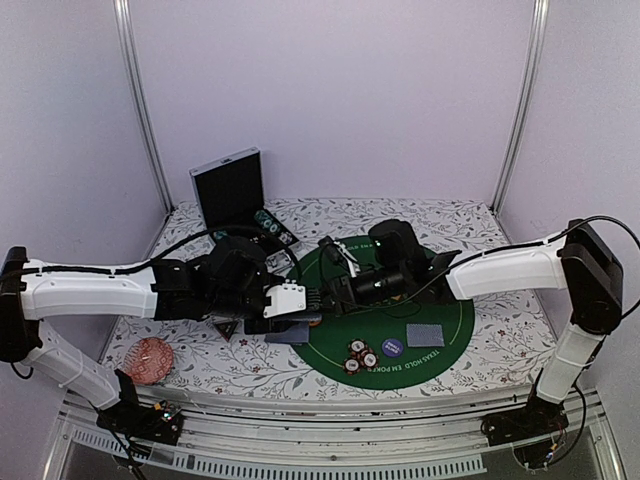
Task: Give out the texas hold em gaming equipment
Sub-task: Pick up the poker card from the face-down deck piles.
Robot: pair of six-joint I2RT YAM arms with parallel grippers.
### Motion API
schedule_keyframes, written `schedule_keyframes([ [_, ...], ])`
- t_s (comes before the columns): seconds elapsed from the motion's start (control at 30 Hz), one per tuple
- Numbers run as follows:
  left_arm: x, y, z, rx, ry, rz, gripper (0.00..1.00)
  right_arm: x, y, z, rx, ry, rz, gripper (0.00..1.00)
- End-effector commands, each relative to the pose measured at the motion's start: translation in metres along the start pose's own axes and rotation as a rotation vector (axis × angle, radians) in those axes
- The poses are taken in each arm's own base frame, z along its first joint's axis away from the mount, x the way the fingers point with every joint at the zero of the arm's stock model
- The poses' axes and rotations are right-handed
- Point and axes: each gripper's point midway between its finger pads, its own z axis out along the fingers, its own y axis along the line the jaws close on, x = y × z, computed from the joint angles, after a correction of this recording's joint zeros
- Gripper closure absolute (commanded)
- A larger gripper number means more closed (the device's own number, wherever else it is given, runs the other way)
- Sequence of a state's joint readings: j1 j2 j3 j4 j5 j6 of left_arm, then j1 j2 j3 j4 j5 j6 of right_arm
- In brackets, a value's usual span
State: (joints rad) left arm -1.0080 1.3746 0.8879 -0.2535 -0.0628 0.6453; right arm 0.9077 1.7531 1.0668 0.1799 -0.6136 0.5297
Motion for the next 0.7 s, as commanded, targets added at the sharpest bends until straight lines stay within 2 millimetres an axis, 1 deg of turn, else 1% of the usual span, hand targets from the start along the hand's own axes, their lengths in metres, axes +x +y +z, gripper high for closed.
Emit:
schedule_keyframes([
  [0.0, -0.011, 0.005, -0.006, -0.016, -0.045, -0.007, 0.48, -0.002, -0.010, -0.009, 0.100, -0.022, -0.009, 0.59],
  [0.1, -0.011, 0.005, -0.005, -0.017, -0.046, -0.007, 0.48, 0.001, -0.014, -0.013, 0.132, -0.015, -0.016, 0.58],
  [0.4, -0.009, 0.005, -0.004, -0.023, -0.031, -0.005, 0.47, 0.004, -0.011, -0.019, 0.140, -0.001, -0.026, 0.58],
  [0.67, -0.006, 0.003, 0.000, -0.013, -0.021, -0.007, 0.47, 0.002, 0.002, -0.022, 0.102, 0.010, -0.044, 0.56],
])
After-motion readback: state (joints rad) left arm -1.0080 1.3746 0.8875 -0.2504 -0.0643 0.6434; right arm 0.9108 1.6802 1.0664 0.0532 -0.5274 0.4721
